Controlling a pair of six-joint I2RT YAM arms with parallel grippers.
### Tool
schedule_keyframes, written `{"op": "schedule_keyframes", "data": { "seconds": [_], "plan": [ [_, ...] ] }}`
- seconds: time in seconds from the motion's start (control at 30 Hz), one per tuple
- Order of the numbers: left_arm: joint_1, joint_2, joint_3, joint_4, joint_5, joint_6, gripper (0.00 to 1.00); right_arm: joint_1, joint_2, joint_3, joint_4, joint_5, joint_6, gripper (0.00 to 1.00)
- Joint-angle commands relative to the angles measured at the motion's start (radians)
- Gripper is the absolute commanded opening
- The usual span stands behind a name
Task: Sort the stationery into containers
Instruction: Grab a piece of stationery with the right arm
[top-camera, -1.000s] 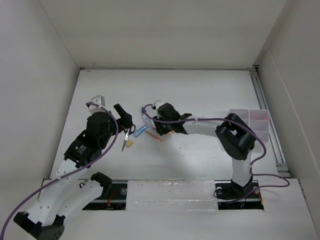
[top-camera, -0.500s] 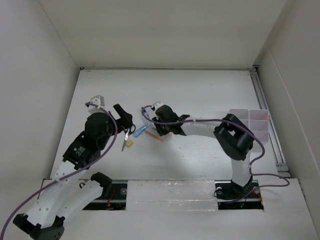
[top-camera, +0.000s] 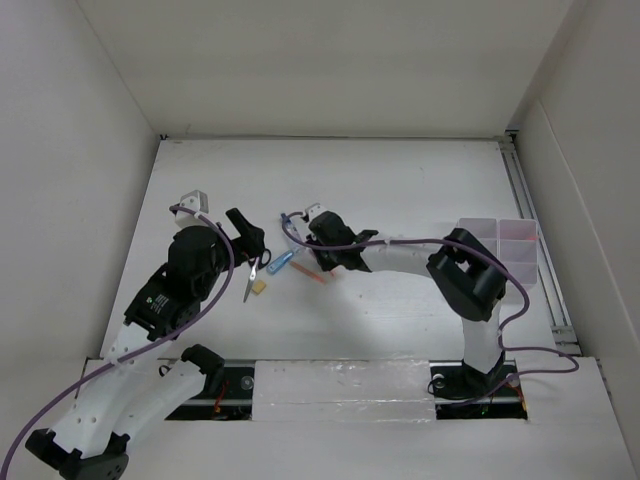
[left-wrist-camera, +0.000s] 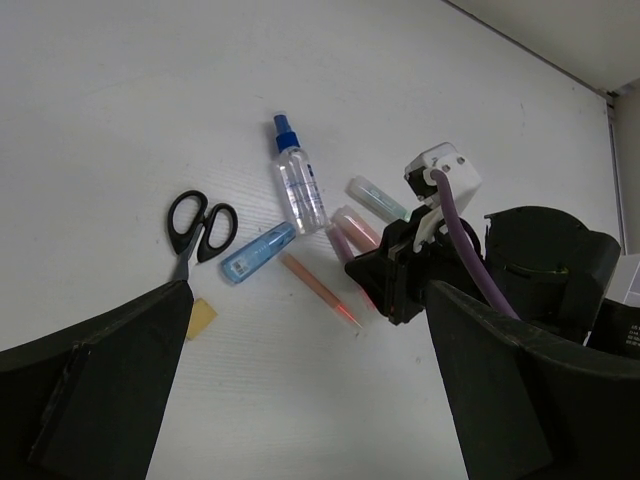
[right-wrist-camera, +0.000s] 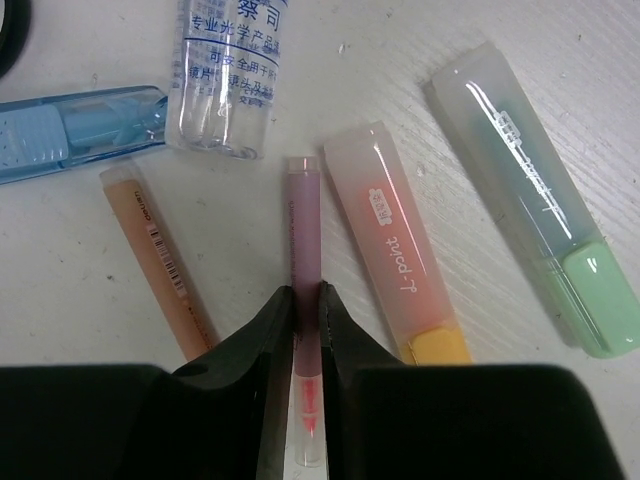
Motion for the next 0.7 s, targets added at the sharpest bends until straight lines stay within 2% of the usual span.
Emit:
{"op": "schedule_keyframes", "data": {
  "seconds": [0.0,0.23,0.53,0.67],
  "plan": [
    [0.004,-0.018,0.013,0.041,0.005,0.016,1.0,0.021,0.012,-0.012,-0.087,-0.006,-0.016,0.0],
    [0.004,-0.018,0.013,0.041,0.005,0.016,1.0,0.03,-0.072,-0.012,-0.098,0.013,-0.034,0.0],
    [0.004,-0.018,0.004,0.041,0.005,0.016,1.0,0.03,-0.255,0.023,-0.153,0.048,-0.063,0.0],
    [0.004,-0.028,0.004,0.041,0.005,0.016,1.0,-0.058,-0.362,-0.02,-0.114,0.057,-0.028,0.0]
  ]
}}
